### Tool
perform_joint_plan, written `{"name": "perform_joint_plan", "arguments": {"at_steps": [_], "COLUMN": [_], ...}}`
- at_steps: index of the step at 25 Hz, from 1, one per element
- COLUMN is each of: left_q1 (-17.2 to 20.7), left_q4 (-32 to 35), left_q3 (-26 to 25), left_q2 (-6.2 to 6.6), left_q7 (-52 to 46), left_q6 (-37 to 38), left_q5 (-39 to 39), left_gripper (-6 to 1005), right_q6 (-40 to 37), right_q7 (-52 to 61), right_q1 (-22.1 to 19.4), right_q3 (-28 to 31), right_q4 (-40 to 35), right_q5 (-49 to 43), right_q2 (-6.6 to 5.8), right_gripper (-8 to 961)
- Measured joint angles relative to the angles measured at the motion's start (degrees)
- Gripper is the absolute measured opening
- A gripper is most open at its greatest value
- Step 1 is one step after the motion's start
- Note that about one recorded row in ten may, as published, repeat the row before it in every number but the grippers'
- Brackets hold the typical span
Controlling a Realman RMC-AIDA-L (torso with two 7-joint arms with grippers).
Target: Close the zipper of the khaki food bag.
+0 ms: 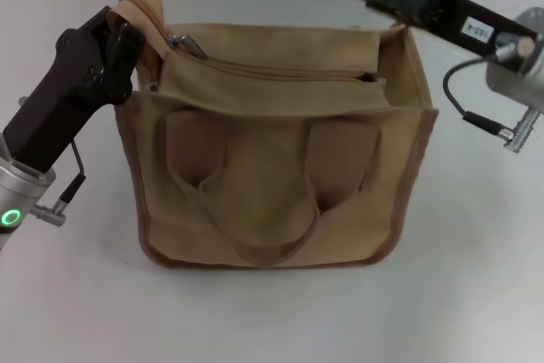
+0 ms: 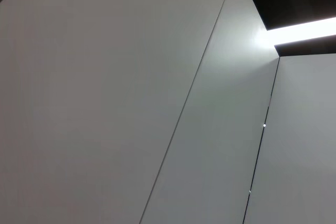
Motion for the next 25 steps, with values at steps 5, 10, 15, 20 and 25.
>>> {"name": "perform_joint_plan", "arguments": {"at_steps": [5,10,15,20,25], "left_q1": [-0.23,-0.56,-1.23,-1.39,-1.68], "left_q4": [-0.03,-0.75,-1.19,-1.41,-1.43], "left_q3": [0.00,0.05,0.29,0.12,0.02], "left_q2": [-0.09,-0.12,-0.17,-0.19,-0.19], "left_q7": [-0.23,-0.22,0.05,0.25,0.26], "left_q6": [0.02,0.10,-0.01,-0.07,-0.28], "left_q5": [-0.04,-0.05,0.13,0.17,0.19], "left_gripper": [23,23,23,23,22], "right_q6": [0.80,3.77,9.14,15.42,16.25], "right_q7": [-13.85,-24.38,-29.83,-36.27,-39.97], "right_q1": [-0.76,-0.52,0.21,0.51,0.46], "right_q3": [-0.47,-1.33,-5.12,-10.24,-11.51], "right_q4": [0.15,0.05,-2.34,-5.47,-5.87], "right_q5": [-0.01,-0.81,-2.37,-4.00,-3.65], "right_q2": [0.11,0.13,0.07,0.21,0.28], "right_gripper": [15,95,196,379,386]}}
